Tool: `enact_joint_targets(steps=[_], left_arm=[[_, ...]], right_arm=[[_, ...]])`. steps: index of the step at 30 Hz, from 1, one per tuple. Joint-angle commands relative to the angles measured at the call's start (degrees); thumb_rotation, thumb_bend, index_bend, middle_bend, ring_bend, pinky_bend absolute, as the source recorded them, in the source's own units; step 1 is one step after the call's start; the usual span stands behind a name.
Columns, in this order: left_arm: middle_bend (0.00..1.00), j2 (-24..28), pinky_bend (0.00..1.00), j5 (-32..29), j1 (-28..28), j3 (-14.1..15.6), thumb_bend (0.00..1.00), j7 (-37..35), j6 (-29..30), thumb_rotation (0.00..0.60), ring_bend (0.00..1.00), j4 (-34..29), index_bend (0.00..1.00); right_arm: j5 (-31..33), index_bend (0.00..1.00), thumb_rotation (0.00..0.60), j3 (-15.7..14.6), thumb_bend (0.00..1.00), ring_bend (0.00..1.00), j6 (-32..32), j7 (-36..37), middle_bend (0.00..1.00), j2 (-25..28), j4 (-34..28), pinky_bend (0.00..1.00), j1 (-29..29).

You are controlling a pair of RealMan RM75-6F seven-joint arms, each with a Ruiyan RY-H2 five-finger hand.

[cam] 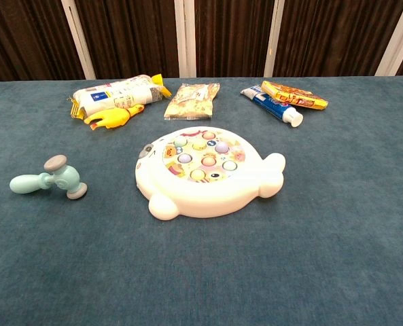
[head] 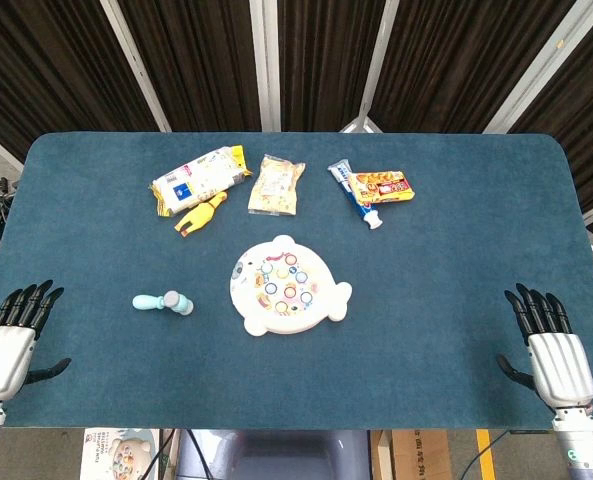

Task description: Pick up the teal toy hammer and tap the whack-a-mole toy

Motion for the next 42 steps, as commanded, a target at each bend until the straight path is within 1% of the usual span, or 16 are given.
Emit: enact_joint_targets(steps=[1, 13, 20, 24, 27, 30, 33, 36, 42], left_arm=[[0.00, 0.0, 0.00, 0.0, 0.0, 0.0, 0.00, 0.0, 0.0, 0.600, 0.00, 0.0, 0.00], [0.00, 0.1, 0.00, 0.1, 0.2, 0.2, 0.00, 0.4, 0.1, 0.600, 0.00, -0.3, 0.00], [0.00, 0.1, 0.00, -0.7, -0.6, 0.1, 0.00, 0.7, -1.5, 0.600, 0.00, -0.7, 0.00], [0.00, 0.1, 0.00, -1.2, -1.5, -0.6, 0.00, 1.3, -2.6, 0.600, 0.00, -1.6, 0.00], [0.00, 0.3, 0.00, -2.5, -2.9, -1.7, 0.01, 1.9, -4.4, 0.600, 0.00, -3.6, 0.00], [0.00, 0.5, 0.00, -4.1, -5.1, -3.4, 0.06, 4.0, -6.8, 0.600, 0.00, -5.8, 0.04], [0.04, 0.2, 0.00, -6.6, -7.5, -5.0, 0.11, 6.6, -10.0, 0.600, 0.00, -8.0, 0.13], [0.10, -0.3, 0.00, -10.5, -10.0, -6.6, 0.16, 9.6, -13.8, 0.600, 0.00, -9.9, 0.23], [0.15, -2.7, 0.00, -19.3, -14.4, -9.1, 0.24, 16.1, -19.1, 0.600, 0.00, -12.0, 0.33]], right_arm=[[0.0, 0.00, 0.600, 0.0, 0.24, 0.00, 0.1, -0.1, 0.00, 0.0, 0.1, 0.00, 0.0], [-0.3, 0.00, 0.600, 0.0, 0.24, 0.00, 0.5, 0.2, 0.00, 0.1, -0.1, 0.00, -0.2], [0.2, 0.00, 0.600, 0.2, 0.24, 0.00, 0.3, 0.7, 0.00, 0.1, 0.0, 0.00, -0.2], [0.1, 0.00, 0.600, 0.1, 0.24, 0.00, 0.4, 1.2, 0.00, 0.3, -0.2, 0.00, -0.3], [0.0, 0.00, 0.600, 0.0, 0.24, 0.00, 0.3, 1.5, 0.00, 0.4, -0.4, 0.00, -0.2], [0.2, 0.00, 0.600, 0.0, 0.24, 0.00, 0.0, 1.9, 0.00, 0.3, -0.4, 0.00, -0.1], [0.4, 0.00, 0.600, 0.1, 0.24, 0.00, -0.3, 2.1, 0.00, 0.3, -0.4, 0.00, 0.0], [0.5, 0.00, 0.600, 0.2, 0.24, 0.00, -0.4, 2.3, 0.00, 0.3, -0.4, 0.00, 0.0], [0.8, 0.00, 0.600, 0.3, 0.24, 0.00, -0.5, 2.9, 0.00, 0.4, -0.4, 0.00, 0.0]])
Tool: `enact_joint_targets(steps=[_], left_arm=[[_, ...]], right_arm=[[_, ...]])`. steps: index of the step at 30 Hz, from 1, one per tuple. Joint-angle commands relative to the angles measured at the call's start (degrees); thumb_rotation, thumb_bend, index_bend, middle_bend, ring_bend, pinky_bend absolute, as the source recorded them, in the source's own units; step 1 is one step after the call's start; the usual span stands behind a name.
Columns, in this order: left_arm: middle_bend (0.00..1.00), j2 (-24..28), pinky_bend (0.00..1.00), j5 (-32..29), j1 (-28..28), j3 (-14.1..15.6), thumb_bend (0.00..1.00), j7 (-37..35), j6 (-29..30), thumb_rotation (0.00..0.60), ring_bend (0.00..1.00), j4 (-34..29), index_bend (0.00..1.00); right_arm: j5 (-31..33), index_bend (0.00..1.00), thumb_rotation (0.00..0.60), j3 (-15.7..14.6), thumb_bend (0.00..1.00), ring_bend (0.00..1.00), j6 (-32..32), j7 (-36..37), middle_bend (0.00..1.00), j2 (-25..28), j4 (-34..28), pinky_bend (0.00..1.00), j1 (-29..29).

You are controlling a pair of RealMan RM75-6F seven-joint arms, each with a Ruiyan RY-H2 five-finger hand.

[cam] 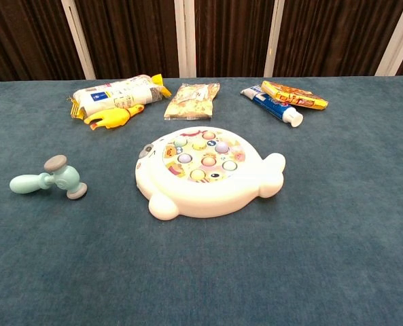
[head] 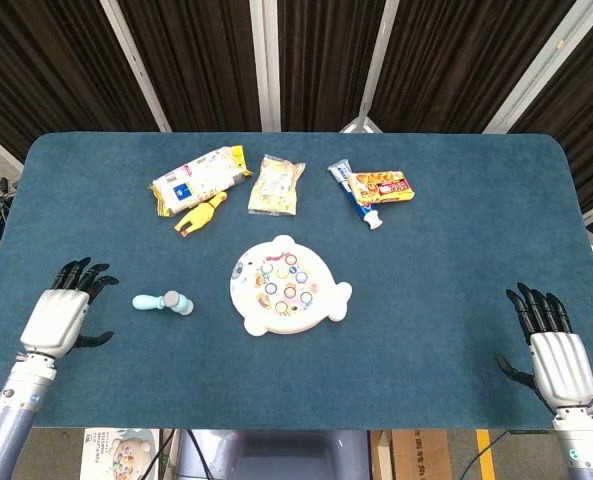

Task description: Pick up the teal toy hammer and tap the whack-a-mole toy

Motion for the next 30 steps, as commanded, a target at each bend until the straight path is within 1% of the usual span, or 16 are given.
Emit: enact_joint_targets(steps=[1, 7, 15, 22, 27, 30], left_arm=[[0.15, -2.4, 0.00, -6.7, -3.9, -2.2, 0.25, 5.7, -3.9, 0.600, 0.00, -1.7, 0.34], [0.19, -5.9, 0.00, -13.7, -7.3, -3.4, 0.31, 11.7, -5.5, 0.600, 0.00, -1.1, 0.40], [0.20, -9.7, 0.00, -20.3, -10.6, -3.9, 0.33, 17.4, -5.3, 0.600, 0.00, 0.4, 0.44], [0.22, -12.3, 0.00, -23.9, -12.6, -4.1, 0.37, 19.8, -4.3, 0.600, 0.00, 1.9, 0.48], [0.22, -13.7, 0.00, -25.6, -13.7, -4.1, 0.43, 20.9, -3.8, 0.600, 0.00, 2.9, 0.48], [0.22, -14.6, 0.00, -26.6, -14.3, -4.0, 0.45, 21.5, -3.7, 0.600, 0.00, 3.7, 0.48]], right_arm=[[0.3, 0.00, 0.600, 0.1, 0.24, 0.00, -0.1, 0.3, 0.00, 0.1, 0.0, 0.00, 0.0], [0.5, 0.00, 0.600, 0.1, 0.24, 0.00, -0.3, 0.9, 0.00, 0.2, -0.1, 0.00, 0.1], [0.7, 0.00, 0.600, 0.2, 0.24, 0.00, -0.5, 1.5, 0.00, 0.2, -0.1, 0.00, 0.1], [0.7, 0.00, 0.600, 0.2, 0.24, 0.00, -0.6, 2.0, 0.00, 0.3, -0.2, 0.00, 0.2], [0.8, 0.00, 0.600, 0.2, 0.24, 0.00, -0.7, 2.2, 0.00, 0.4, -0.2, 0.00, 0.2], [0.8, 0.00, 0.600, 0.2, 0.24, 0.00, -0.8, 2.4, 0.00, 0.4, -0.2, 0.00, 0.2]])
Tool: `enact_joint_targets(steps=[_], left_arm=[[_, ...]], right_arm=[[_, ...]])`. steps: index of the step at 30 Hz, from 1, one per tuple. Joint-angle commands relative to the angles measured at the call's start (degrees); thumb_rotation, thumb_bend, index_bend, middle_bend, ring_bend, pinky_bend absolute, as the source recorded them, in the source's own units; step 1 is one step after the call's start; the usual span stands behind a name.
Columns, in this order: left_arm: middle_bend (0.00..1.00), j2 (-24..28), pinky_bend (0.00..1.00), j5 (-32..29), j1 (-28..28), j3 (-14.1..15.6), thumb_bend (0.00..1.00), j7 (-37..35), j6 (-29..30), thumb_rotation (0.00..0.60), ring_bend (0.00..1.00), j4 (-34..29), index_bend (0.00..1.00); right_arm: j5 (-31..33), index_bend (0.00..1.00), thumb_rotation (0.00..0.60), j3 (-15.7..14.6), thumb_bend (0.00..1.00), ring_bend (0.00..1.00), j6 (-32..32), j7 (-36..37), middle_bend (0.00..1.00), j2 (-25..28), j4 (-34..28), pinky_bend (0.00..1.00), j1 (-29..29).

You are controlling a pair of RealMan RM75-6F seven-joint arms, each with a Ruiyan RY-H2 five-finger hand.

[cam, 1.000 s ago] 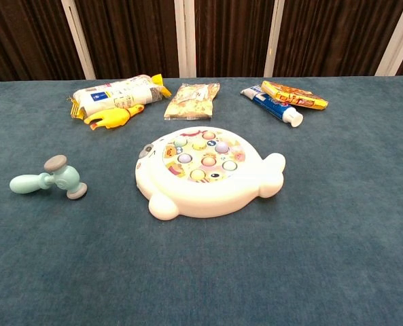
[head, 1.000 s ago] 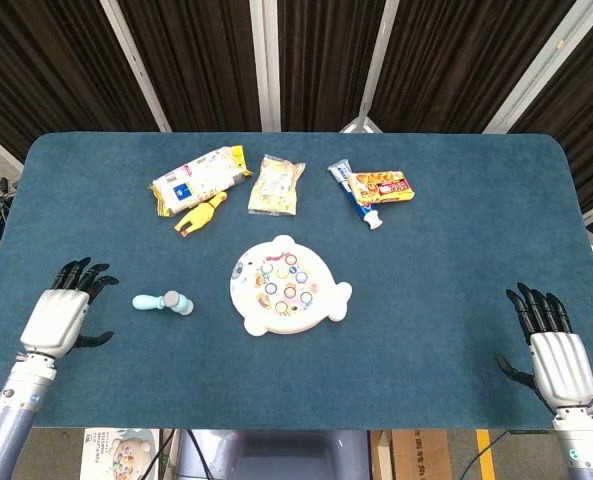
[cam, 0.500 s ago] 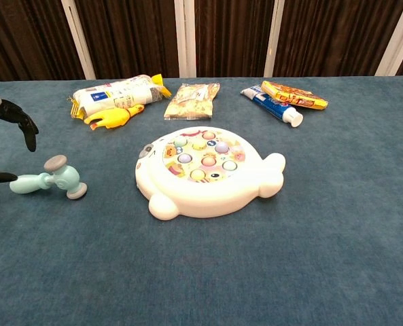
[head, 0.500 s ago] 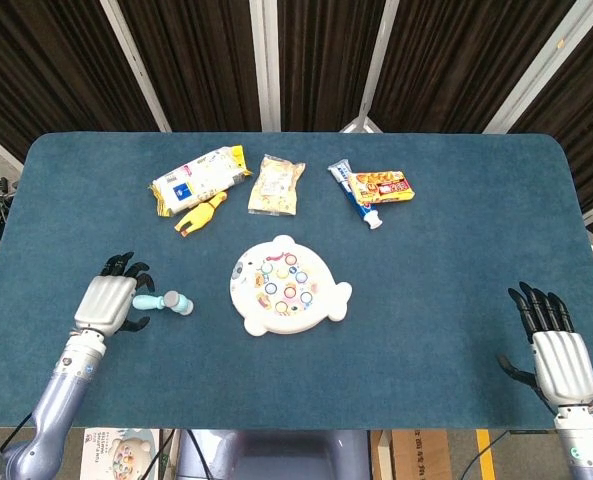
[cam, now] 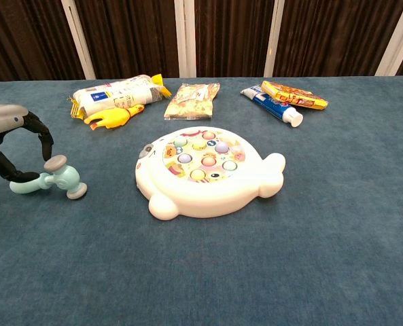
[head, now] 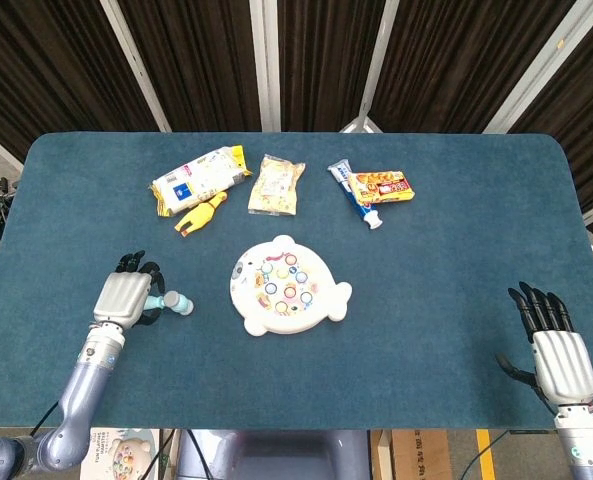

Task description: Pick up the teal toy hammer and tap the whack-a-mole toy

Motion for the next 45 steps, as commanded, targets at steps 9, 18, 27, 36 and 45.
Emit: enact_joint_targets(steps=[9, 18, 27, 36, 45], left_arm=[[0.22, -2.5, 0.00, -3.8, -2.3, 0.5, 0.48, 2.1, 0.6, 0.600, 0.00, 1.5, 0.48], [0.22, -3.6, 0.00, -4.9, -3.3, 1.0, 0.48, 2.7, 1.2, 0.600, 0.00, 2.3, 0.49], [0.23, -4.4, 0.00, -6.2, -4.1, 1.6, 0.51, 3.1, 1.8, 0.600, 0.00, 3.2, 0.49], [0.23, -4.9, 0.00, -6.9, -4.7, 2.4, 0.53, 3.4, 2.2, 0.600, 0.00, 3.5, 0.49], [0.23, -5.1, 0.00, -7.7, -5.1, 2.8, 0.55, 3.1, 2.3, 0.600, 0.00, 3.7, 0.50]], right_arm=[[0.1, 0.00, 0.600, 0.0, 0.24, 0.00, -0.1, 0.5, 0.00, 0.1, 0.0, 0.00, 0.1], [0.1, 0.00, 0.600, 0.1, 0.24, 0.00, 0.0, 0.7, 0.00, 0.1, -0.1, 0.00, 0.0], [0.2, 0.00, 0.600, 0.1, 0.24, 0.00, 0.0, 0.9, 0.00, 0.1, -0.2, 0.00, 0.0], [0.1, 0.00, 0.600, 0.1, 0.24, 0.00, 0.1, 1.0, 0.00, 0.2, -0.2, 0.00, 0.0], [0.1, 0.00, 0.600, 0.1, 0.24, 0.00, 0.1, 1.0, 0.00, 0.1, -0.3, 0.00, -0.1]])
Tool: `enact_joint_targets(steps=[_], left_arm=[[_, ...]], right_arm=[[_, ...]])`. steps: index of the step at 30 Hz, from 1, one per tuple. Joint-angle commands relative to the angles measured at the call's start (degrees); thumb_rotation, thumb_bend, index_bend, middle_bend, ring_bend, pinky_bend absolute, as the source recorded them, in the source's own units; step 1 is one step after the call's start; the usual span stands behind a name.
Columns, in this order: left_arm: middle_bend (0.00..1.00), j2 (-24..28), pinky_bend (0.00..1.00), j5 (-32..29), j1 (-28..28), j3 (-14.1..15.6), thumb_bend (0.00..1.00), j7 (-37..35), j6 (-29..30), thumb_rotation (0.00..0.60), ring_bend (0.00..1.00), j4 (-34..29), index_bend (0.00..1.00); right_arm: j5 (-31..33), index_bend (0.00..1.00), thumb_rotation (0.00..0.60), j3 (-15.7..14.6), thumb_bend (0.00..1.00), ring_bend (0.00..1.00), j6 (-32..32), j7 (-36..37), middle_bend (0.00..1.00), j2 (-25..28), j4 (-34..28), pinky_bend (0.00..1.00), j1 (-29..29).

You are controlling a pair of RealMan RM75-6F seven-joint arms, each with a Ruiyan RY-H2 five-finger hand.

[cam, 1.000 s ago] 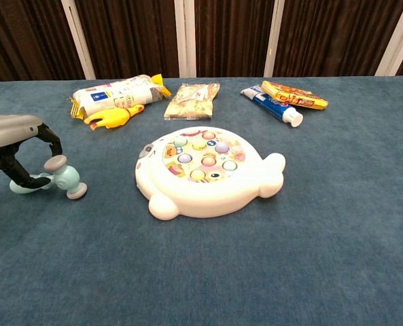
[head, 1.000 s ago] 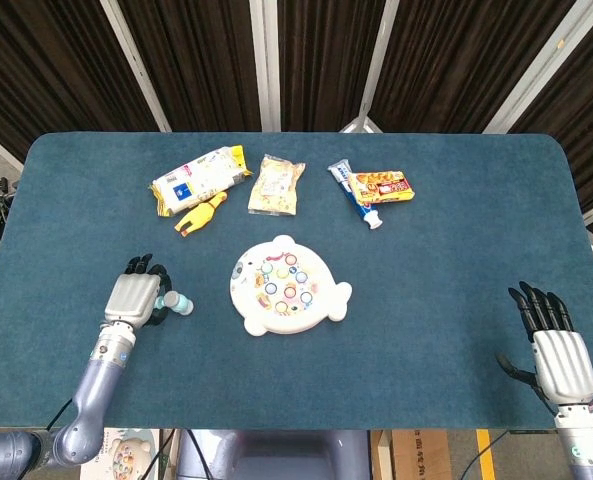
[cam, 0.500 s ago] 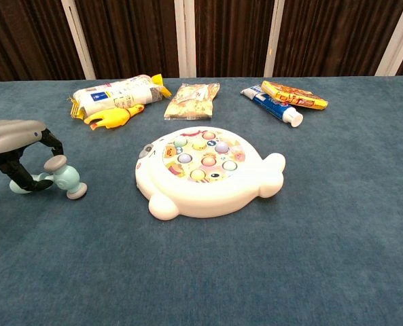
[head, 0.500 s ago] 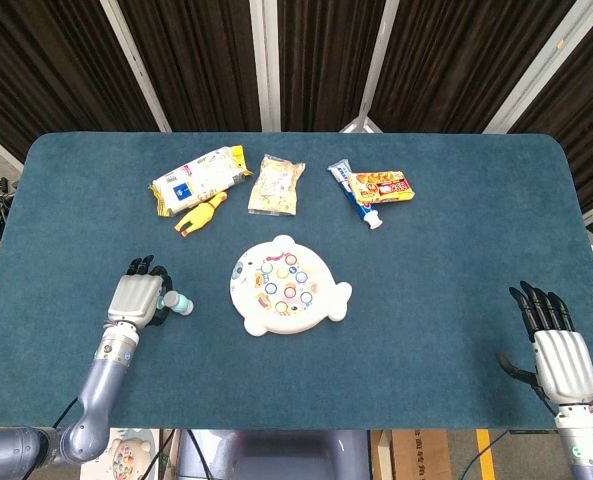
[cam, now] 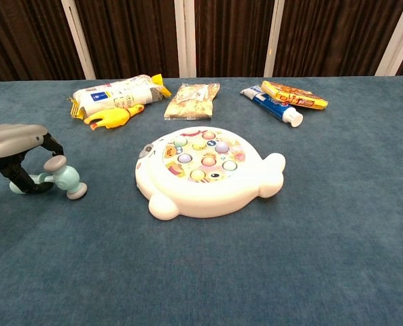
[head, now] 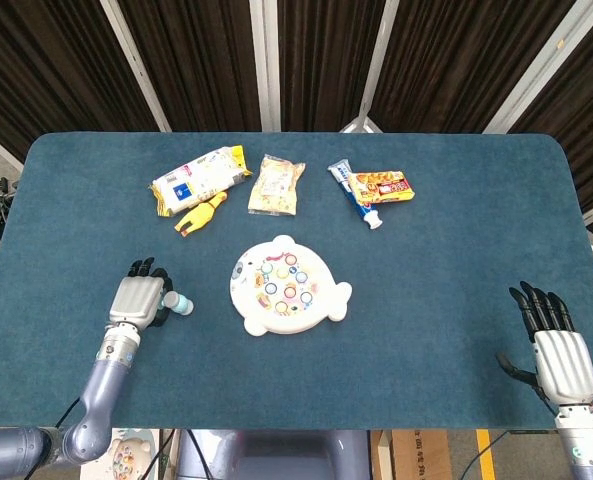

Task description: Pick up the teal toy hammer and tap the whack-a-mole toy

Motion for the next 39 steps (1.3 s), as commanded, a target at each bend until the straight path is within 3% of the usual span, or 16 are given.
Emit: enact_joint_targets(steps=[1, 8, 20, 39], left_arm=[[0.23, -0.1, 0.00, -0.2, -0.1, 0.1, 0.56, -0.1, 0.0, 0.600, 0.00, 0.0, 0.51], [0.27, -0.4, 0.03, 0.4, -0.3, 0.3, 0.61, -0.8, 0.5, 0.600, 0.02, -0.1, 0.54], [0.40, 0.6, 0.38, 4.6, 0.3, -0.3, 0.65, -4.7, 2.1, 0.600, 0.24, -1.0, 0.59], [0.43, 1.6, 0.42, 4.6, -2.0, -1.6, 0.68, -5.4, -0.3, 0.600, 0.29, -2.9, 0.60]], right_arm=[[0.0, 0.00, 0.600, 0.0, 0.24, 0.00, 0.0, 0.0, 0.00, 0.0, 0.0, 0.00, 0.0], [-0.1, 0.00, 0.600, 0.0, 0.24, 0.00, 0.1, 0.0, 0.00, 0.0, -0.1, 0.00, -0.1], [0.0, 0.00, 0.600, 0.0, 0.24, 0.00, 0.2, -0.2, 0.00, 0.0, -0.1, 0.00, -0.1], [0.9, 0.00, 0.600, 0.2, 0.24, 0.00, -0.3, -0.3, 0.00, -0.1, -0.3, 0.00, -0.1]])
